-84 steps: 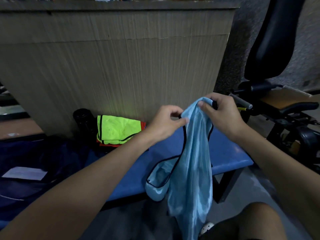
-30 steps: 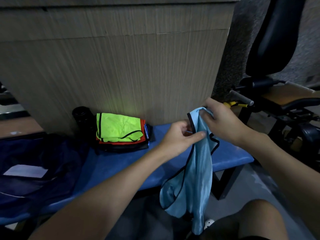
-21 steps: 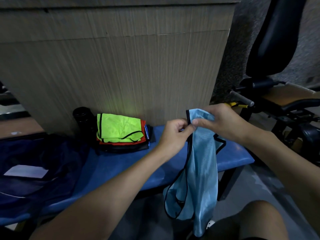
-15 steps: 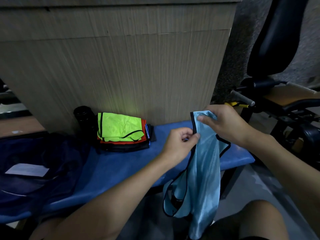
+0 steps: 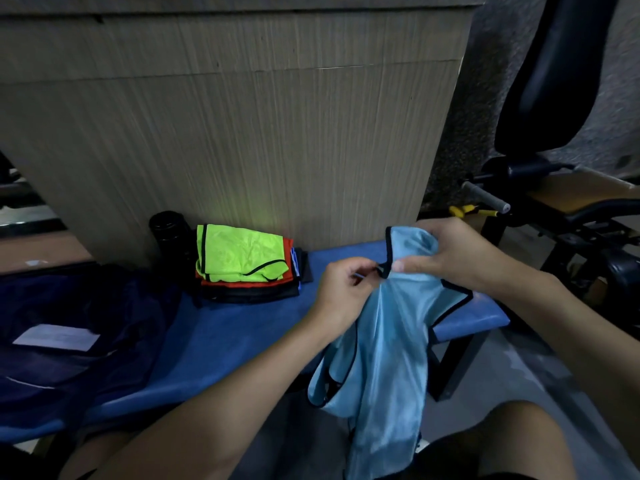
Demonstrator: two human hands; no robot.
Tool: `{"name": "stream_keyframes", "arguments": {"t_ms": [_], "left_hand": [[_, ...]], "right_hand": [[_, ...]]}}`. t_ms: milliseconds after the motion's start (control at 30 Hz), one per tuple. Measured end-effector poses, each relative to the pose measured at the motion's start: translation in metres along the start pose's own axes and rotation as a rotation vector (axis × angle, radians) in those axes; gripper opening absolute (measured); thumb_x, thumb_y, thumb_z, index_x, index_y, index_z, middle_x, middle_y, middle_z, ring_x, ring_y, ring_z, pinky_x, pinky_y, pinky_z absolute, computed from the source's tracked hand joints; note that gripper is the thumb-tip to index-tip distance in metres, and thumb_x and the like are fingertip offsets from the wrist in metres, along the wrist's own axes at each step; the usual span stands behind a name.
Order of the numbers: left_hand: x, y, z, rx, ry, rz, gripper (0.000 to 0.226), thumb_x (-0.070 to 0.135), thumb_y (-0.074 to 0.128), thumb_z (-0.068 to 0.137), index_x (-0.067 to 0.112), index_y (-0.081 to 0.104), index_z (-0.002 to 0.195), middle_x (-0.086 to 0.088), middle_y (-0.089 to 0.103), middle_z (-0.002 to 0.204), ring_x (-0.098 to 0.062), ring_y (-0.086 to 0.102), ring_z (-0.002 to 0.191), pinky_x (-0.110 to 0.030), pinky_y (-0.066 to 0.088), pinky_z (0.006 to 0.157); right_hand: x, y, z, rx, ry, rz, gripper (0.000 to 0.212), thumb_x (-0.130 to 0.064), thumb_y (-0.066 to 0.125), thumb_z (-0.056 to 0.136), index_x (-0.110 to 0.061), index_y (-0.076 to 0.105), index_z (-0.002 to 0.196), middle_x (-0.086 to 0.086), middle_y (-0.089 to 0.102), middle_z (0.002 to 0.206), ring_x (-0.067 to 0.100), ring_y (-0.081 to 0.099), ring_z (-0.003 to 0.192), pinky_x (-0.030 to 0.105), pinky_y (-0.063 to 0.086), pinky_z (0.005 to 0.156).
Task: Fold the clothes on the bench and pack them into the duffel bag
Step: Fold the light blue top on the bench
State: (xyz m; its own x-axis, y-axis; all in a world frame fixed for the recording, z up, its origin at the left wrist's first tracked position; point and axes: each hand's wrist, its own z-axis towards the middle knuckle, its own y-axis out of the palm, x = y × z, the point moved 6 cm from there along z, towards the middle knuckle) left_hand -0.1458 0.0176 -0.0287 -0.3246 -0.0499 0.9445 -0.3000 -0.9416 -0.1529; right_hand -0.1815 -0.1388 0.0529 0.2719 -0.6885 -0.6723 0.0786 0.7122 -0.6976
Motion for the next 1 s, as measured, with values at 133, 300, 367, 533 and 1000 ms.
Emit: {"name": "stream_keyframes", "arguments": {"t_ms": [133, 300, 367, 533, 1000], "left_hand": [[0.019, -0.007, 0.008, -0.005, 0.020, -0.049, 0.014, -0.003, 0.068, 0.089, 0.009, 0.075, 0.089, -0.004, 0.075, 0.086, -0.007, 0.067, 0.079, -0.021, 0.054, 0.078], [0.003, -0.017, 0.000, -0.130, -0.070, 0.022, 0.014, 0.003, 0.070, 0.090, 0.015, 0.070, 0.083, 0.006, 0.069, 0.079, 0.002, 0.062, 0.071, -0.014, 0.050, 0.071], [-0.006, -0.025, -0.005, -0.176, -0.098, 0.088, 0.013, 0.009, 0.067, 0.094, 0.013, 0.070, 0.081, 0.000, 0.069, 0.080, -0.005, 0.061, 0.073, -0.020, 0.050, 0.071], [-0.025, -0.052, -0.003, -0.248, -0.114, 0.336, 0.024, 0.007, 0.065, 0.094, 0.020, 0.066, 0.074, 0.006, 0.065, 0.070, -0.006, 0.061, 0.069, -0.024, 0.050, 0.074], [-0.004, -0.036, 0.004, -0.081, 0.008, 0.141, 0.025, 0.019, 0.063, 0.095, 0.020, 0.062, 0.070, 0.006, 0.061, 0.073, -0.010, 0.051, 0.071, -0.030, 0.042, 0.068]], "right_hand": [[0.001, 0.016, 0.002, -0.056, 0.034, 0.012, 0.027, -0.032, 0.083, 0.074, -0.014, 0.065, 0.068, -0.005, 0.058, 0.059, 0.007, 0.051, 0.054, 0.033, 0.041, 0.053], [-0.007, 0.009, 0.010, 0.123, 0.014, -0.022, 0.015, -0.014, 0.070, 0.087, -0.008, 0.063, 0.075, 0.010, 0.063, 0.067, 0.011, 0.054, 0.058, 0.037, 0.046, 0.054], [-0.010, 0.002, 0.013, 0.219, -0.006, 0.006, 0.012, -0.012, 0.067, 0.088, -0.007, 0.062, 0.078, 0.011, 0.062, 0.069, 0.012, 0.054, 0.059, 0.036, 0.046, 0.055], [-0.009, -0.016, 0.021, 0.393, -0.003, -0.049, 0.009, -0.010, 0.063, 0.088, -0.002, 0.060, 0.084, 0.019, 0.063, 0.076, 0.028, 0.060, 0.063, 0.042, 0.050, 0.057], [-0.049, 0.012, 0.031, 0.290, -0.092, 0.102, 0.009, -0.003, 0.064, 0.087, -0.002, 0.059, 0.079, 0.004, 0.054, 0.066, 0.005, 0.045, 0.055, 0.023, 0.038, 0.051]]}}
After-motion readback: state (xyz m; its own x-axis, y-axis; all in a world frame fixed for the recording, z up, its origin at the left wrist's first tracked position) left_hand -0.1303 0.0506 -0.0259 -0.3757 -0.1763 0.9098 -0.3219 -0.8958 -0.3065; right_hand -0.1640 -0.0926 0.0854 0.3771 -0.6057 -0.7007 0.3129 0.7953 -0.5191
